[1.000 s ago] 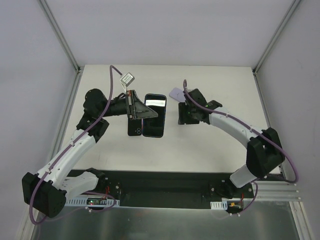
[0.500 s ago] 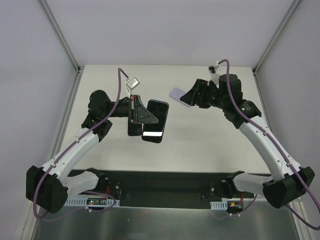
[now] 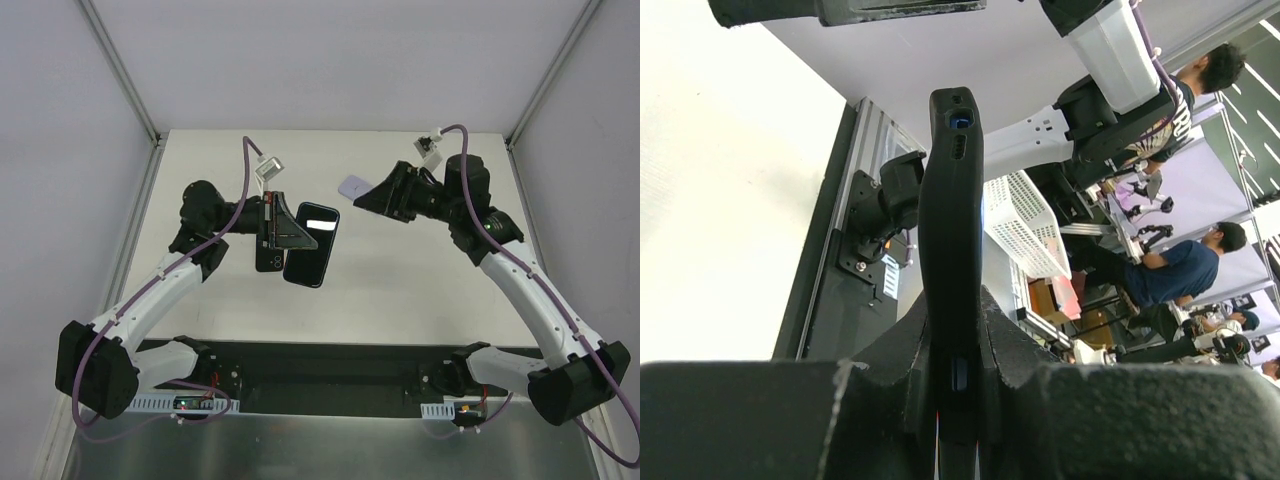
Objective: Take the phone out of the phone case
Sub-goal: Remove the phone case from the phone.
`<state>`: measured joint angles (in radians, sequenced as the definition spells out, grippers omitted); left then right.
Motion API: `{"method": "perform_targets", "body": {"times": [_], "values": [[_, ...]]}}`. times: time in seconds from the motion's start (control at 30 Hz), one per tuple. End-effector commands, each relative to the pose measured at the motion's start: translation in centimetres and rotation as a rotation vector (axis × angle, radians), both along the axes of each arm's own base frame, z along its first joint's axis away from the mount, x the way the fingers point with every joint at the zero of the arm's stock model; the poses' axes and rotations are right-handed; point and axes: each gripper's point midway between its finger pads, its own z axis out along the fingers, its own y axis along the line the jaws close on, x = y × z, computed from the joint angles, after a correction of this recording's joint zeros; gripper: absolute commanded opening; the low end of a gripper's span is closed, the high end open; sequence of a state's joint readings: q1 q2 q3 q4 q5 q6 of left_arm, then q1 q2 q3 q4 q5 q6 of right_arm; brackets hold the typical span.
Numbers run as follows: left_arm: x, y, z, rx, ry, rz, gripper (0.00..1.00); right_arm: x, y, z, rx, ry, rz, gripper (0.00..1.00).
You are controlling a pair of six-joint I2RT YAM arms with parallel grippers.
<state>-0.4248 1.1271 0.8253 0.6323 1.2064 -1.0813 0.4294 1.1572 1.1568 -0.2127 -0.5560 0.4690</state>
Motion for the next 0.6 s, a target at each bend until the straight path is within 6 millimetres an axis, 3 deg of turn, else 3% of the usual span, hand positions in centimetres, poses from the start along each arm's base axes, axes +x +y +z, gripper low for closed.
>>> {"method": "perform_targets", "body": {"times": [0.0, 0.17, 0.57], "values": [[-0.5, 0.1, 2.1, -0.052, -0.149, -0.029, 0.0, -2.1, 0.5, 4.4, 0.087, -0.129, 0.08, 0.62], [-0.3, 0.0, 1.9, -0.049, -0.136, -0.03, 0.0, -3.3, 0.8, 5.3, 0.071, -0.176, 0.114, 0.62], [-0.3, -0.1, 2.0, -0.051, -0.137, -0.031, 0.0, -4.0, 2.3, 4.8, 0.003, -0.201, 0.163, 0.62]]}}
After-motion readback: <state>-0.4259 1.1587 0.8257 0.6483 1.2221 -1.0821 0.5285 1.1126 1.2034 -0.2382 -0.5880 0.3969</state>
